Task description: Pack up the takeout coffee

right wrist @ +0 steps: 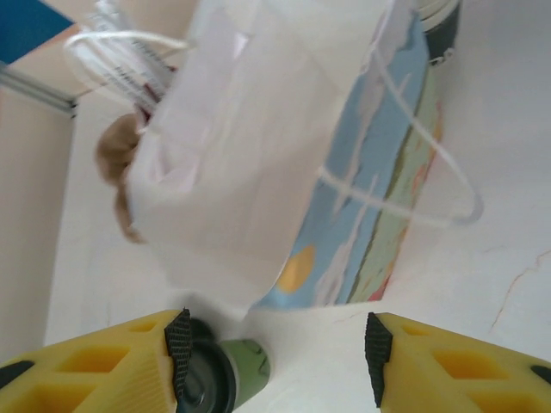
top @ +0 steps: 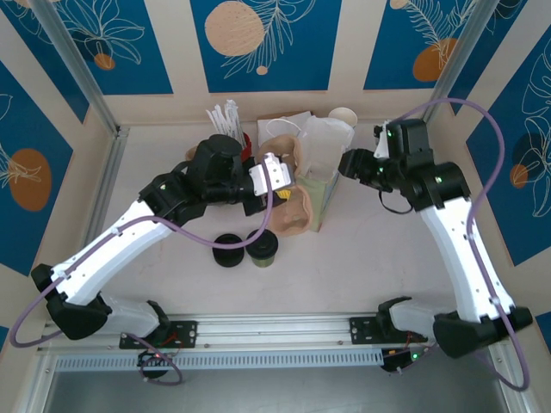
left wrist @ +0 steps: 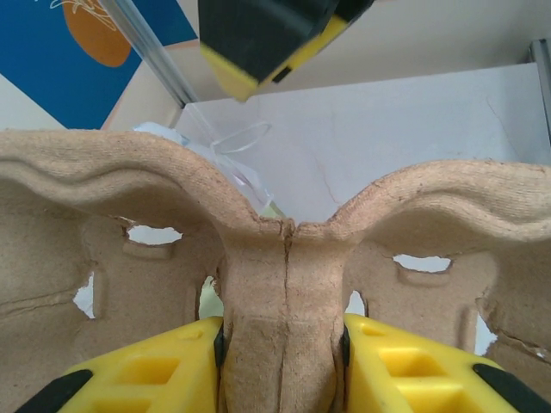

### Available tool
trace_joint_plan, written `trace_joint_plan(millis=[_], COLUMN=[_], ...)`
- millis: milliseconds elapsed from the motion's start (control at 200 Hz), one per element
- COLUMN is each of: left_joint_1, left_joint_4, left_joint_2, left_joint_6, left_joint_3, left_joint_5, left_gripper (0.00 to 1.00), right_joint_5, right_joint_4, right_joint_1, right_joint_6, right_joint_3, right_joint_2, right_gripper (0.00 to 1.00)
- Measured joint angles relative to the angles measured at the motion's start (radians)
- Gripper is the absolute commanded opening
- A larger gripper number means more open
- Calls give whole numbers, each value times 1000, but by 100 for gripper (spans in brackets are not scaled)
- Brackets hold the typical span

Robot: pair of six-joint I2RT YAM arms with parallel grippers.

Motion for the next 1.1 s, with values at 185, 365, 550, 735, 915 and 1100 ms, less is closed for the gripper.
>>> trace_joint_plan(millis=[185,365,550,735,915,1100], left_joint_1=[0,0,0,0,0,0], left_joint_4=[3,-15,-27,-35,-45,-50], left_joint_2=[44,82,98,114,134,164], left_joint_6=[-27,-39,-39,-54,-66,-89], left_joint_3=[47,111,151,185,227,266], left_joint_5=[0,0,0,2,23,48], left_gripper=[36,36,36,36,36,36], right_joint_5=[-6,-55,-140,-179,-196,-199], right_joint_4=[21,54,79,80,65,14], right_joint_1=[-58,-82,-85,-85,-85,-85], right_joint_6=[-11,-11,-14,-23,-45,-74], right_joint_3=[18,24,36,58,82,122], right_joint_2=[115,182,247,303,322,318], right_gripper=[58,54,47,25,9,5])
